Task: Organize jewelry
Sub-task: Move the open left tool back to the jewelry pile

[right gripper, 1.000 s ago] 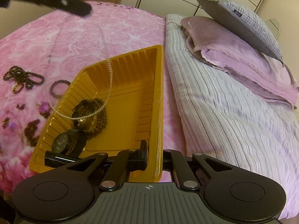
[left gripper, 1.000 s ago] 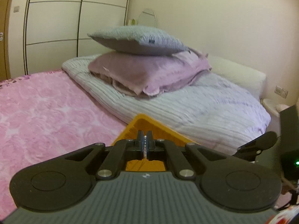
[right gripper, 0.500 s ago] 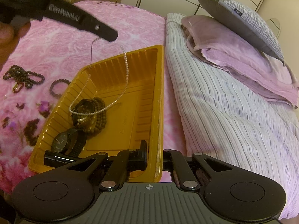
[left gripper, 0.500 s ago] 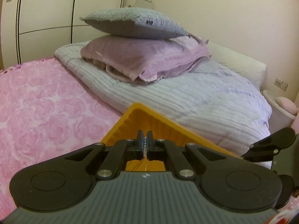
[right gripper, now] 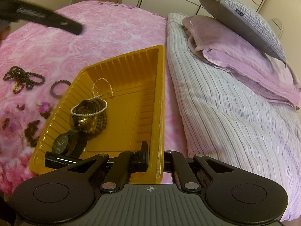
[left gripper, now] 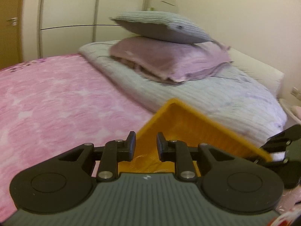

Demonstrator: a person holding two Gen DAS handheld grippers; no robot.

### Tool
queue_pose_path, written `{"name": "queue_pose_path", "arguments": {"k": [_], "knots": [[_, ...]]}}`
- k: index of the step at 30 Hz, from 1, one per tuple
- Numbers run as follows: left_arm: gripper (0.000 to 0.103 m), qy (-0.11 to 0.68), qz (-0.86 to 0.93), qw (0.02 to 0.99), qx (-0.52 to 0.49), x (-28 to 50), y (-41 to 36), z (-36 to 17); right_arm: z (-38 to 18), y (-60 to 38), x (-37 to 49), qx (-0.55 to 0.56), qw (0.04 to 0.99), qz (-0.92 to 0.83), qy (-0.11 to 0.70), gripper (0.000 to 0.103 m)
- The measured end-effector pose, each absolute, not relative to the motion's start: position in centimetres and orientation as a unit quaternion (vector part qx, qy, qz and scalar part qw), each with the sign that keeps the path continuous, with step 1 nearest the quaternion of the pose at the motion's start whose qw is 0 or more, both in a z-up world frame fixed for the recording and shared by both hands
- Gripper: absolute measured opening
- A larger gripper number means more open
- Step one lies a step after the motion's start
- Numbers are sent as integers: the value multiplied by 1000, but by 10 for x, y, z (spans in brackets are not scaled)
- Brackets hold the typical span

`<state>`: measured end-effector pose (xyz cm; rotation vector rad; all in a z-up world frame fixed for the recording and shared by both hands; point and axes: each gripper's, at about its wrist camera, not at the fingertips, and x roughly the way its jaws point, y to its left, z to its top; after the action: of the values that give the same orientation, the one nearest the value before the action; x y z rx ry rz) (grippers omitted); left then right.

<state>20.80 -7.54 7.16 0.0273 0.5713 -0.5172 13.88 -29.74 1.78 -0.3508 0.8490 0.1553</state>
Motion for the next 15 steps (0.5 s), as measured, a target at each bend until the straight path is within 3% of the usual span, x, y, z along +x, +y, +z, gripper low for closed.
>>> {"name": "queue_pose_path", "arguments": {"k": [15], "knots": [[26, 309, -61, 949, -3, 127, 61, 25, 19, -297, 138, -171, 894, 73, 408, 6]]}}
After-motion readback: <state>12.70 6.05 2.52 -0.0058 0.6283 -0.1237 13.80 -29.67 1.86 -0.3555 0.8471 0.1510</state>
